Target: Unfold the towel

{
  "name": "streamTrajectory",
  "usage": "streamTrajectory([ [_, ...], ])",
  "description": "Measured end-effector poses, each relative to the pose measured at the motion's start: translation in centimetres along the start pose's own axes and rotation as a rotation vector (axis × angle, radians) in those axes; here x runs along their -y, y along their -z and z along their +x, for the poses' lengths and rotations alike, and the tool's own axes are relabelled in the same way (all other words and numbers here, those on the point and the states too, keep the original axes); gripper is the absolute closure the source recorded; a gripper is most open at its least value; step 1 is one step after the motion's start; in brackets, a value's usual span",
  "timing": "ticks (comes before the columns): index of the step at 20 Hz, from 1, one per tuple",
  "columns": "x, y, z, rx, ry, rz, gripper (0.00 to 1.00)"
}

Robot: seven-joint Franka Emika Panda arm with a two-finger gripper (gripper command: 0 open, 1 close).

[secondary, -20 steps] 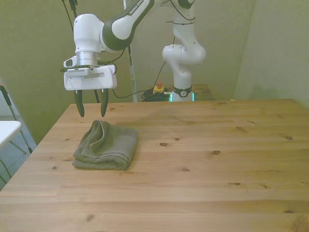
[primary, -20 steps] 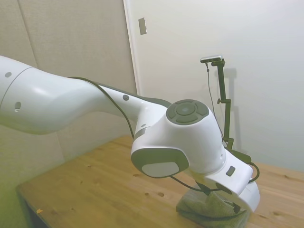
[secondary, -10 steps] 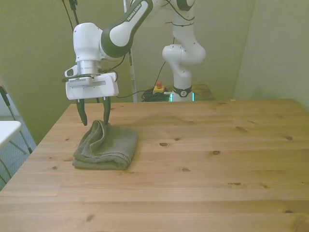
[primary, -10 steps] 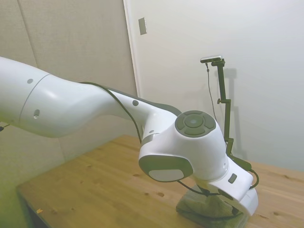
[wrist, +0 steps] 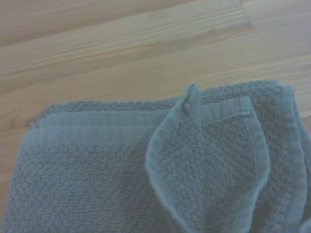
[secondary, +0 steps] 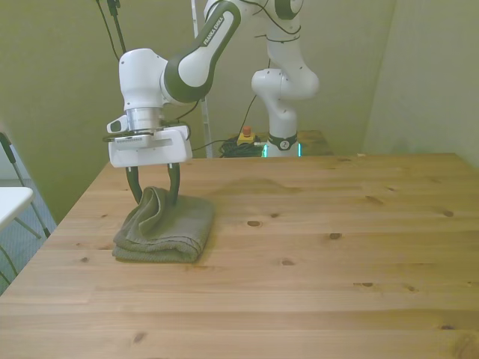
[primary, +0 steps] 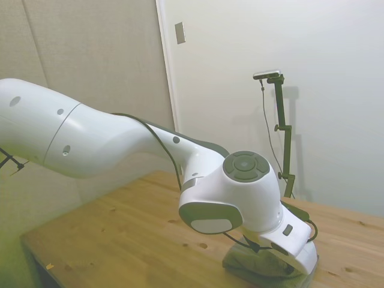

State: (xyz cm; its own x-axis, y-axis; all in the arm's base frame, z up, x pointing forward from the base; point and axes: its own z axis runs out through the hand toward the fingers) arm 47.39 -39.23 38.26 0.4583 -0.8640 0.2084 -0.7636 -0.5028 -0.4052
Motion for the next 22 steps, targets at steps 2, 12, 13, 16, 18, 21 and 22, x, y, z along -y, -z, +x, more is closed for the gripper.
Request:
streamTrajectory([
  [2,-0.11,-0.17,0.0,0.0,-0.001,-0.003,1.0],
  [12,-0.56,-0.39,-0.11,0.0,-0.007,-0.009,1.0],
  [13,-0.58,-0.38,-0.1,0.0,-0.008,-0.009,1.0],
  [16,-0.6,-0.38,-0.09,0.0,-0.008,-0.009,1.0],
  [18,-0.6,-0.38,-0.09,0.0,-0.008,-0.009,1.0],
  [21,-0.6,-0.37,-0.09,-0.001,-0.008,-0.009,1.0],
  [22,-0.61,-0.37,-0.08,-0.001,-0.008,-0.009,1.0],
])
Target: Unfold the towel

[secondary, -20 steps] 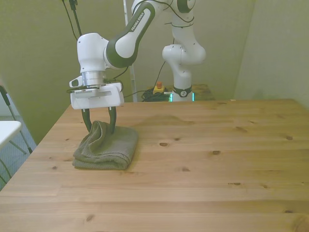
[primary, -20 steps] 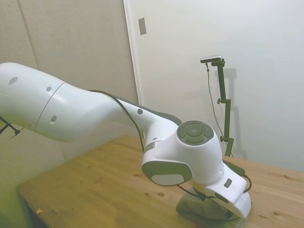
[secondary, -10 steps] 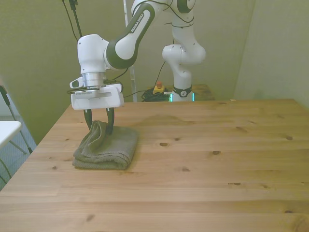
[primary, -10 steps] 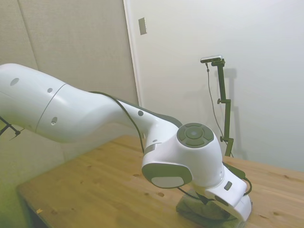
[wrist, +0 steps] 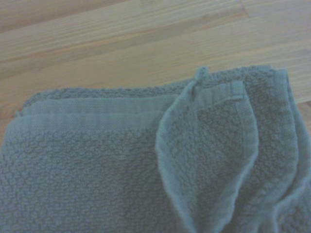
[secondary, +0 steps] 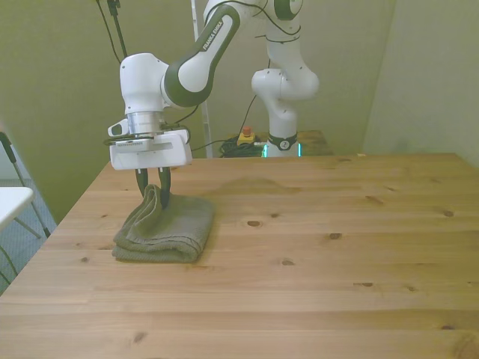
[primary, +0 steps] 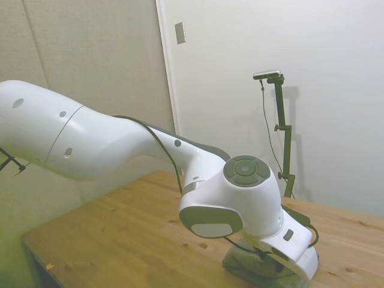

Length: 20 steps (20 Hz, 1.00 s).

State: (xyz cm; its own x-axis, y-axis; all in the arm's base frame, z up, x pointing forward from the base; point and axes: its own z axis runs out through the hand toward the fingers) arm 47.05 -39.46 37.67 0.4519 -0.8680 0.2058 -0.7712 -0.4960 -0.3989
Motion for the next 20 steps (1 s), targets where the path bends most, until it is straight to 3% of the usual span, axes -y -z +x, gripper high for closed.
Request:
streamTrajectory([
  [14,0.1,0.4,0.2,-0.006,0.004,0.002,1.0],
  [20,6.3,3.9,-1.6,-0.019,0.1,0.041,1.0],
])
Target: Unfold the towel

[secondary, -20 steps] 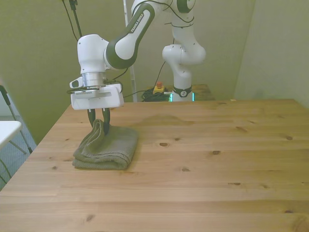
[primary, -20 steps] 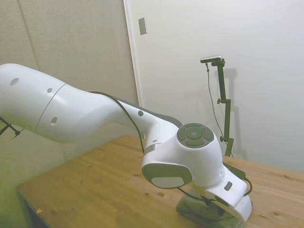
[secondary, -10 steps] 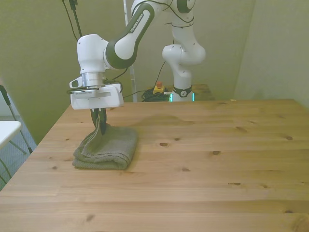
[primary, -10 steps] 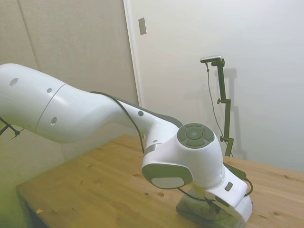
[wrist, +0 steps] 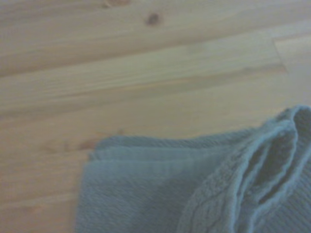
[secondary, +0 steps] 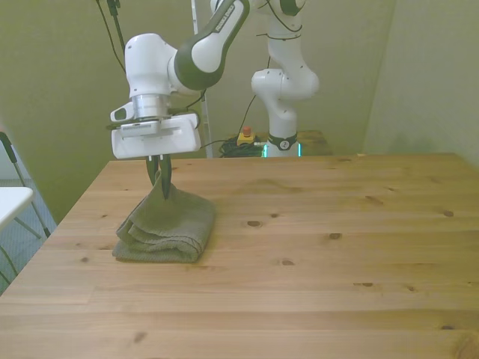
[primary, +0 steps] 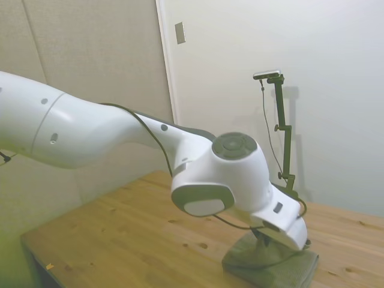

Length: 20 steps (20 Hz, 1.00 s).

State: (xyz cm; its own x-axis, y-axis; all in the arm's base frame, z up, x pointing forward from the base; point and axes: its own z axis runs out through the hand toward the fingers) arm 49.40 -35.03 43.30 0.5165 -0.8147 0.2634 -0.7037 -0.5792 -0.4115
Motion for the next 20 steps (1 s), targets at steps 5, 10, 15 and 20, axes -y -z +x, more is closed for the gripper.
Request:
streamTrajectory([
  [5,5.2,-0.6,-3.3,0.026,0.041,-0.03,1.0],
  [10,10.8,-0.5,-7.7,0.038,0.1,-0.023,1.0],
  [15,13.5,-0.3,-11.5,0.053,0.141,-0.029,1.0],
  [20,14.3,-1.7,-14.5,0.065,0.178,-0.064,1.0],
])
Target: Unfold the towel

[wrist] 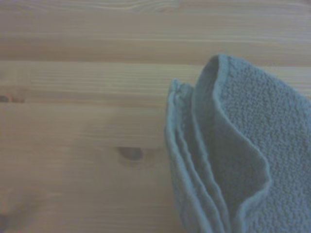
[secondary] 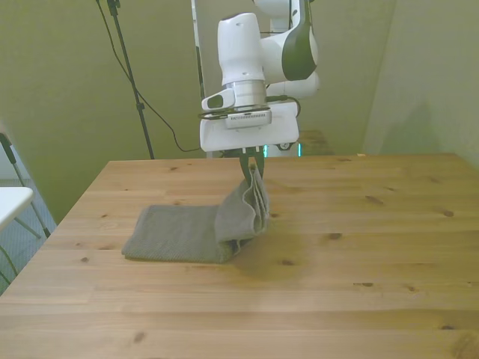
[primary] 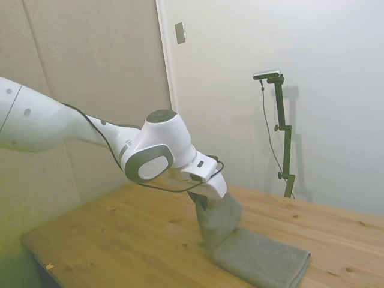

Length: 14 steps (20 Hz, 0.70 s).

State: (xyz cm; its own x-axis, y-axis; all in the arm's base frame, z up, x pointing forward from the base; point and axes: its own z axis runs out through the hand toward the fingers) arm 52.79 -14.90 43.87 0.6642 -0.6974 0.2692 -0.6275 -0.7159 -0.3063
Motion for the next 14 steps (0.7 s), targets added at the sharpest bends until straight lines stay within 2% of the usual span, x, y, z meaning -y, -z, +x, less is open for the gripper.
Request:
streamTrajectory([
  [4,1.5,-1.2,-2.0,0.013,0.04,-0.017,1.0],
  [5,1.9,-1.5,-2.6,0.021,0.051,-0.018,0.0],
  [10,2.8,-2.2,-5.3,0.064,0.104,-0.034,0.0],
  [14,2.7,-2.2,-6.0,0.079,0.111,-0.04,0.0],
])
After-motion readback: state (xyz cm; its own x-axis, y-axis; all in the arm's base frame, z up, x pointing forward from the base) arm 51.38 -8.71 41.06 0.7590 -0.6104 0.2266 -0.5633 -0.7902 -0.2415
